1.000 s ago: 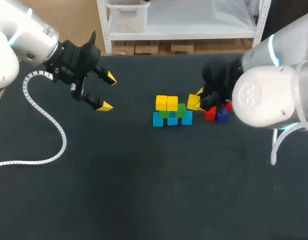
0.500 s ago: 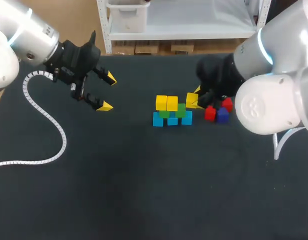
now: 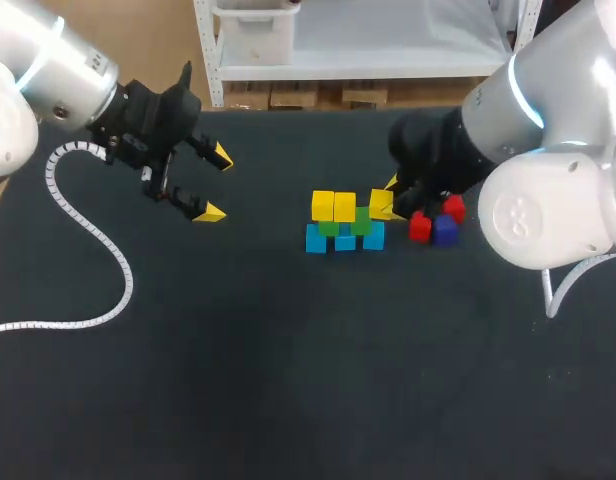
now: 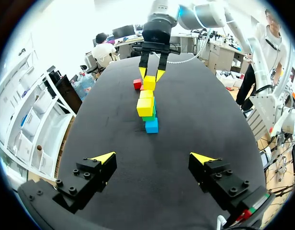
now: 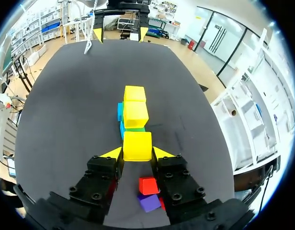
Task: Place the blue cubes, place green cubes on the blue cubes, place the yellow cubes on the green cubes, then place the red cubes on the yellow cubes, and place purple cube on the red cubes.
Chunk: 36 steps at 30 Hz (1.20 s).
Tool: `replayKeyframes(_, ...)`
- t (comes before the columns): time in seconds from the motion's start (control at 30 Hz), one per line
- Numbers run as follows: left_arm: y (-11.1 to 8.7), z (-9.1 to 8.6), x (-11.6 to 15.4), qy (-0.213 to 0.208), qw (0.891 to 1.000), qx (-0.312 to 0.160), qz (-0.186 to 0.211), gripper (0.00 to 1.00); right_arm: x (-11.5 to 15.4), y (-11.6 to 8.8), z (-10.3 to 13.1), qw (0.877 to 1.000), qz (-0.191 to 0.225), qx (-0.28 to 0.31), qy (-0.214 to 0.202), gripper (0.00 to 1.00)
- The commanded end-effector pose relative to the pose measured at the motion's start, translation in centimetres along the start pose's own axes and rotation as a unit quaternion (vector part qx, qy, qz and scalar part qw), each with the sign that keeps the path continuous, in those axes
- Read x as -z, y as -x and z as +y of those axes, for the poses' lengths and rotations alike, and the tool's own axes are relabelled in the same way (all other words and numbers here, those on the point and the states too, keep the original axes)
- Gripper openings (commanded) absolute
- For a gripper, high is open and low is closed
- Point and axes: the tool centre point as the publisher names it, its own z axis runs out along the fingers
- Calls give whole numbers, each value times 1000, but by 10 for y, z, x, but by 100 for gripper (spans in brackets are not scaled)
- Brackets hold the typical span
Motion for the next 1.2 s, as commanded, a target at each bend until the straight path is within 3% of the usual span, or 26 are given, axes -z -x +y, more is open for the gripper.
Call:
replayKeyframes(0.03, -1, 1, -1, -1, 1000, -1, 0, 100, -3, 3, -3, 1000, 0, 0, 3, 0)
replayKeyframes(1.2, -1, 1, -1, -1, 1000, -1, 0, 100, -17, 9, 0, 1000, -1, 0, 24, 0)
